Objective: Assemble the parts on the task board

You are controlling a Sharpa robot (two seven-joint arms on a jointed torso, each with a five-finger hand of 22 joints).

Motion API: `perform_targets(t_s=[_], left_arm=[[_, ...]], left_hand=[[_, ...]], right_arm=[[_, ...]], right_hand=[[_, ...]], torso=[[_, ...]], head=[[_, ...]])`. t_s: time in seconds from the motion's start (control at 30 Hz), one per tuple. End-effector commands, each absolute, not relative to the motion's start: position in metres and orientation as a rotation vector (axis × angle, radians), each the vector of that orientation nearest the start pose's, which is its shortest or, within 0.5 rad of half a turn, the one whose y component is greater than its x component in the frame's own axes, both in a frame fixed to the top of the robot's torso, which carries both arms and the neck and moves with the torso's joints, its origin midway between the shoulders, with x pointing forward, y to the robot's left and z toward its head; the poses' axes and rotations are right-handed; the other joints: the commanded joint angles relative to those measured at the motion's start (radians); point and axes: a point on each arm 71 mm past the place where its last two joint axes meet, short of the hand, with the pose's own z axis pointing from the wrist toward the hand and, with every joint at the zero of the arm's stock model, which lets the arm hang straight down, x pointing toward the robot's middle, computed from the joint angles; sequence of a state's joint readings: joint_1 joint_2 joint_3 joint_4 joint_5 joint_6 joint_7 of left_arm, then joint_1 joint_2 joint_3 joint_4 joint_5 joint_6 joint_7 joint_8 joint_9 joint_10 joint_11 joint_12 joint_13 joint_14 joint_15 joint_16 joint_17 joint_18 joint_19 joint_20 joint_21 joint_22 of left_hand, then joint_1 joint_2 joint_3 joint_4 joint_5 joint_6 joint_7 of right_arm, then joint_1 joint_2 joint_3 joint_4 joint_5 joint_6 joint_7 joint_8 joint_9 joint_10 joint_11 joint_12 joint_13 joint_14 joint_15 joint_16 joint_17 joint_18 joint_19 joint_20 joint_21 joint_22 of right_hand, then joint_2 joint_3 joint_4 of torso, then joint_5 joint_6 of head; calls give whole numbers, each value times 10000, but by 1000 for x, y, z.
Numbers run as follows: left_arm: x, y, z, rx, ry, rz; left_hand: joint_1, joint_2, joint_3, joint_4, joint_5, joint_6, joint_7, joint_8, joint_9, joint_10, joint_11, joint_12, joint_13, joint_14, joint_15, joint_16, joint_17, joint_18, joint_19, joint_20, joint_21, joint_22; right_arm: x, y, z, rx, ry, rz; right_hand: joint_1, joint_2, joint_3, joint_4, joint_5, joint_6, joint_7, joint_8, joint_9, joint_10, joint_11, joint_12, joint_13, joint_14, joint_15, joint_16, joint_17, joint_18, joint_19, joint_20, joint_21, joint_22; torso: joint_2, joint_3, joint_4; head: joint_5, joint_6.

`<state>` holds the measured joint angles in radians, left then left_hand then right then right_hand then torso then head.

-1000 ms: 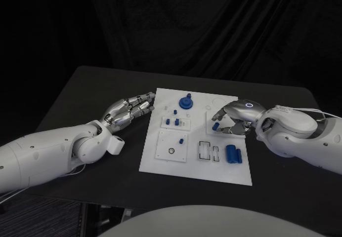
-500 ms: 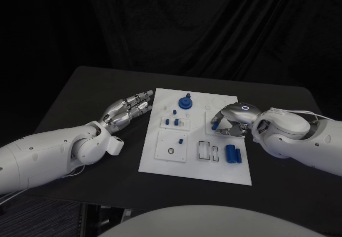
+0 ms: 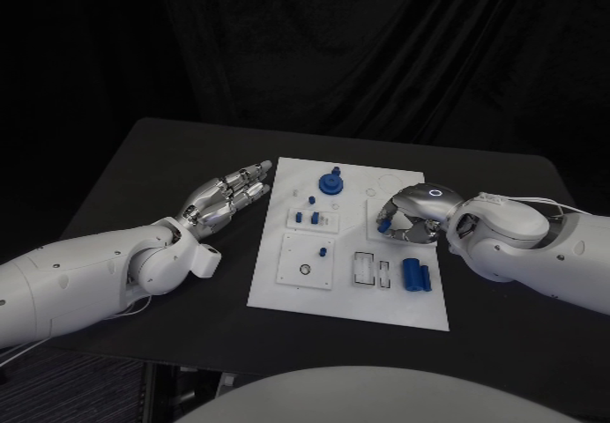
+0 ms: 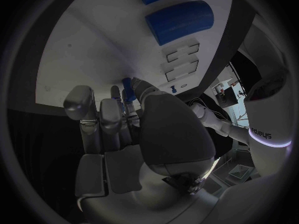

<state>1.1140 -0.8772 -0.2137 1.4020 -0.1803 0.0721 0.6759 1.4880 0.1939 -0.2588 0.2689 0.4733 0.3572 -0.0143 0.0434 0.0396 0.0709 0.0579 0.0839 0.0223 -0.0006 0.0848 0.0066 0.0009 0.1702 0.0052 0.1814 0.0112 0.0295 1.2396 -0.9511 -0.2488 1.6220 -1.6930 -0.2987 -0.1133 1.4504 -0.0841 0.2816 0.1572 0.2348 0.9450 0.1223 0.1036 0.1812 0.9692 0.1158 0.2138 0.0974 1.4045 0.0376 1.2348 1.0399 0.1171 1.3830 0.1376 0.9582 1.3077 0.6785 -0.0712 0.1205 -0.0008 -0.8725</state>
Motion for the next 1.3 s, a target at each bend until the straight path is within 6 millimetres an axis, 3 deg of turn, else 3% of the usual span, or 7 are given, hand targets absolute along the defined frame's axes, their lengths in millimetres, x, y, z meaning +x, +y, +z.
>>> perform_targets(t_s=[0.03,0.57,0.73,1.1,1.3], left_arm=[[449,244,-262,-8441,15167,-18241],[445,245,-269,-8657,15384,-18205],[444,245,-270,-8688,15446,-18209],[444,246,-270,-8707,15426,-18089],[444,245,-271,-8710,15452,-18108]], left_hand=[[63,52,42,52,84,-75,30,-46,-7,8,111,-42,-7,6,106,-66,-9,-26,-7,110,-47,26],[168,120,106,1,207,26,383,-20,13,16,179,-32,-1,6,338,-66,-9,46,22,477,-24,112],[239,149,150,-56,257,194,722,13,36,40,155,-7,5,6,335,-66,-9,89,35,562,-16,135],[279,176,182,-89,329,282,828,31,47,72,214,27,13,6,384,-66,-9,101,41,609,-13,142],[268,135,158,-99,378,327,891,39,52,79,288,35,13,6,416,-66,-9,103,42,637,-14,137]], right_arm=[[437,-223,-232,-4627,17350,5056],[438,-218,-231,-4673,17133,5250],[437,-217,-230,-4662,16987,5357],[431,-219,-221,-4512,16524,5611],[431,-218,-205,-4519,16099,5723]], right_hand=[[103,-8,125,-17,-89,290,7,154,126,200,-26,-58,-35,16,-99,-27,11,-90,-18,-78,3,1203],[50,-56,353,15,-355,510,160,278,429,917,-210,-182,-105,35,-240,-55,-15,-90,0,-198,30,1206],[196,-51,509,-81,-308,796,184,436,598,1297,-289,-178,-101,59,-309,-59,-11,-101,29,-265,92,1221],[535,-20,871,-333,-427,1042,111,571,817,1706,-392,-291,-119,27,-401,-177,-139,-95,14,-358,52,1216],[516,-45,878,-328,-431,1049,109,574,832,1730,-392,-305,-122,20,-402,-194,-158,-95,10,-362,45,1215]], torso=[[-1,-2,13],[8,-4,11],[4,-4,12],[-4,-2,0],[-9,-2,0]], head=[[16,-2],[39,-2],[43,-2],[76,-2],[66,-2]])
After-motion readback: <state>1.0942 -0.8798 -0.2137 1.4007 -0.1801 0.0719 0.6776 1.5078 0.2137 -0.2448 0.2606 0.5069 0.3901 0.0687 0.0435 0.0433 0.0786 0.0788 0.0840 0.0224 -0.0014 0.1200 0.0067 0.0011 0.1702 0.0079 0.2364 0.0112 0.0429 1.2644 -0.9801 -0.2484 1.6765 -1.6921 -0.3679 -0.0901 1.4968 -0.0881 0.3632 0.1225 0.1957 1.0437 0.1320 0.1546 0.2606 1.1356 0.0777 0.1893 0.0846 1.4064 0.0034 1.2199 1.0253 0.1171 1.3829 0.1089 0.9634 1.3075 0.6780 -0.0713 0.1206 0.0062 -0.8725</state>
